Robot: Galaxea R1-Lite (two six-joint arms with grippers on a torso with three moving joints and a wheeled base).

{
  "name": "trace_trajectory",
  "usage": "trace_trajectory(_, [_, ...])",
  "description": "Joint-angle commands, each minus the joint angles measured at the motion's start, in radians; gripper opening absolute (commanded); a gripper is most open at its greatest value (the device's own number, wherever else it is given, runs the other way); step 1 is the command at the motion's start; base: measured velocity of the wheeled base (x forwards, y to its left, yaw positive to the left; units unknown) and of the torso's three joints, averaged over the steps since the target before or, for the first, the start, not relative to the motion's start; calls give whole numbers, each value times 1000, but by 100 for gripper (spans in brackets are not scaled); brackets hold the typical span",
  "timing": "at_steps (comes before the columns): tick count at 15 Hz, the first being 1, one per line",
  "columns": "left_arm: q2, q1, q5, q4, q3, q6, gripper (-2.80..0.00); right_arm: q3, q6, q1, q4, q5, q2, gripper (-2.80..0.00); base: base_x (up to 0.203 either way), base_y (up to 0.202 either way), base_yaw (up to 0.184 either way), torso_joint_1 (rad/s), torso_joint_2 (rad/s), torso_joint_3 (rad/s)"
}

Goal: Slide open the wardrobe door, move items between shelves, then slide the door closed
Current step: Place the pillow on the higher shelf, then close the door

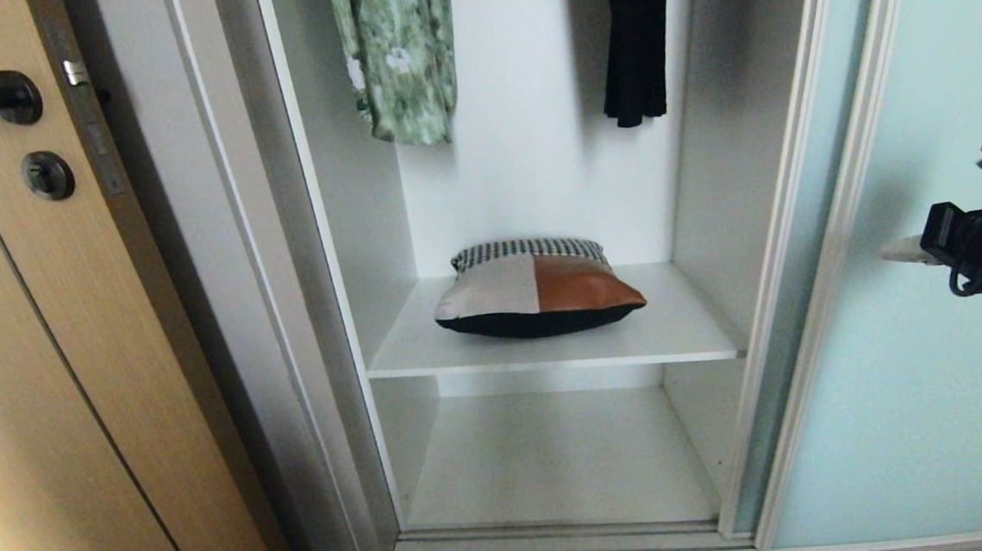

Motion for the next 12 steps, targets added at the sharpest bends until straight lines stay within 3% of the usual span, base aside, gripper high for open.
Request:
trace_trajectory(1, [2, 0, 0, 1, -1, 0, -280, -45, 11, 3, 0, -1, 57, -280, 0, 0, 0, 0, 0, 0])
trace_trajectory(12, [2, 0, 0, 1, 0, 0, -280, -145, 56, 19, -1, -40, 163, -280, 0, 0, 0, 0, 0, 0])
